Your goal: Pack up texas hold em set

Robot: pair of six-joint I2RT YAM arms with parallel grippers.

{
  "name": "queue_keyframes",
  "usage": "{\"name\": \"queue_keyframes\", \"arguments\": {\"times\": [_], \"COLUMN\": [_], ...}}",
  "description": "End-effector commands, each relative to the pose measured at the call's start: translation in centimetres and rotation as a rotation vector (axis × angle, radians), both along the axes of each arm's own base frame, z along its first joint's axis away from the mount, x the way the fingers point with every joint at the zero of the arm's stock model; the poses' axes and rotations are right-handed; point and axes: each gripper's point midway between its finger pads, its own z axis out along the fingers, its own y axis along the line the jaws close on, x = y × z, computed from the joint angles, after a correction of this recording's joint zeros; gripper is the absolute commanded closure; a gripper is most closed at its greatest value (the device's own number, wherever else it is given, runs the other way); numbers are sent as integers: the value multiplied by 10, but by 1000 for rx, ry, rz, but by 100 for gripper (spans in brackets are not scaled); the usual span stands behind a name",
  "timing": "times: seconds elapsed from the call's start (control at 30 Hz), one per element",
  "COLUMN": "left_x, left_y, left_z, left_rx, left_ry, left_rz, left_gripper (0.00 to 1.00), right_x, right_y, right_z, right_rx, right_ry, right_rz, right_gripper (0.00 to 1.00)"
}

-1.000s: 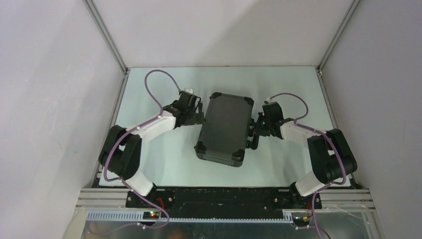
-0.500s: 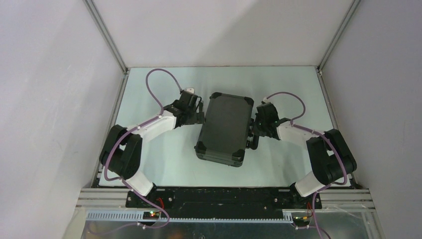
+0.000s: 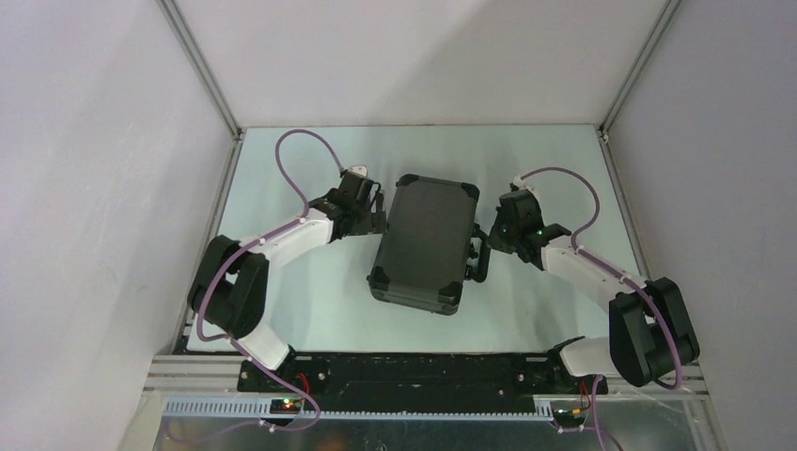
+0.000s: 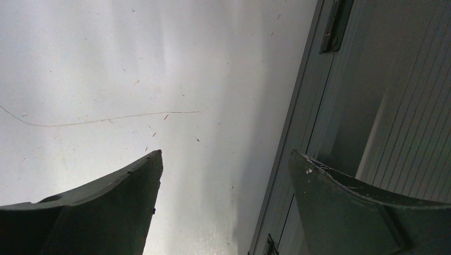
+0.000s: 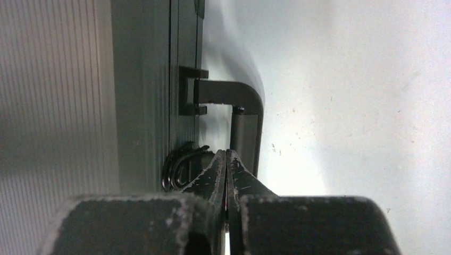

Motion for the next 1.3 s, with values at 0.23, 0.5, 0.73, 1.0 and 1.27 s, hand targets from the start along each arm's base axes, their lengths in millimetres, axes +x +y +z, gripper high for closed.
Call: {"name": "queue_keyframes", "arguments": {"times": [0.23,0.5,0.73,1.0,1.27], "left_x": [-10,-11,-11,-11,-10], "left_y": [-51,-53,-54,-54,-57], "left_z": [6,6,5,6,6], "left_rx": [-109,-111,-112,-114,-123], "left_ry": [13,17,19,17,21], "left_rz": [-141,-146,-148,-151,-157], "left_gripper": [6,6,7,7,7], "right_x": [-20,-19,-18,-12,-16], "right_y": [32,31,29,25,31], "right_z": [-25,-38,-48,-52,-64], "right_rx": [94,76,29,-22,-29], "right_ry": [146,171,190,193,240], "right_rz": [142,140,135,116,139], "right_gripper": [100,100,100,100,100]}}
